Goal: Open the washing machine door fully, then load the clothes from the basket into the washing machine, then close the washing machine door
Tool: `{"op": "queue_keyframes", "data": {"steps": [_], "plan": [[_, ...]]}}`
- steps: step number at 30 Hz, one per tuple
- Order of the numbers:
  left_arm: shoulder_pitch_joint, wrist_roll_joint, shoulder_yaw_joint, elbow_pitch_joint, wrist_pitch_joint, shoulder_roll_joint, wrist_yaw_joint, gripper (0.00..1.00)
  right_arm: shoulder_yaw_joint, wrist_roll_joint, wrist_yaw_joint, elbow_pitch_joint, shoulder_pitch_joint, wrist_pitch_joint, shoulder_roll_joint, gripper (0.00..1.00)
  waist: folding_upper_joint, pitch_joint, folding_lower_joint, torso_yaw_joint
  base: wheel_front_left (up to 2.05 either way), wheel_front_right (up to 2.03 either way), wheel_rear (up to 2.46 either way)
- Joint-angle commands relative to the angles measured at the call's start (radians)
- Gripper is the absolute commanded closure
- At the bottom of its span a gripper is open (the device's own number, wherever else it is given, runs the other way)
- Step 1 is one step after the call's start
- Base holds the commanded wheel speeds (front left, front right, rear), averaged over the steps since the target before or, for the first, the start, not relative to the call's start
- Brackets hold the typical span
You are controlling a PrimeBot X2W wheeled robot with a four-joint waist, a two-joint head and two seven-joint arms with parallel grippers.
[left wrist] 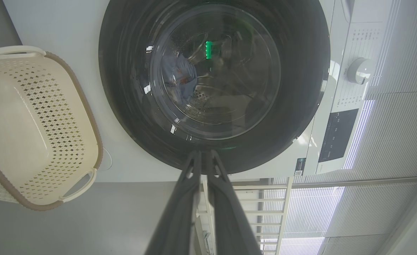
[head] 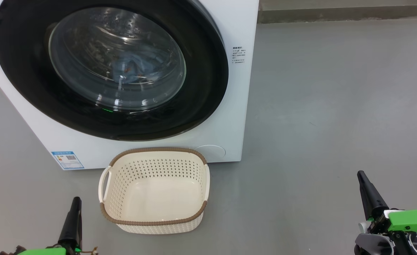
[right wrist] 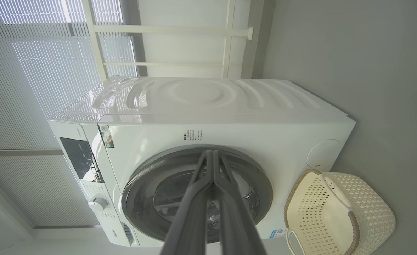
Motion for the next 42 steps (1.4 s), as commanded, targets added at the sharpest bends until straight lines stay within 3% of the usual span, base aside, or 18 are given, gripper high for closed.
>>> {"op": "queue_keyframes", "data": {"steps": [1,42], "plan": [[-0.043,-0.008,0.033,-0.017,0.006,0.009,0.0,1.0,0.018,0.0,0.002,-0.024,-0.044,0.007,-0.008,1.0,-0.0001,0.0,0.0,0.0,0.0,0.0,0.0],[-0.043,-0.008,0.033,-0.017,0.007,0.008,0.0,1.0,0.018,-0.001,0.002,-0.024,-0.044,0.007,-0.008,1.0,-0.0001,0.0,0.0,0.0,0.0,0.0,0.0]]}}
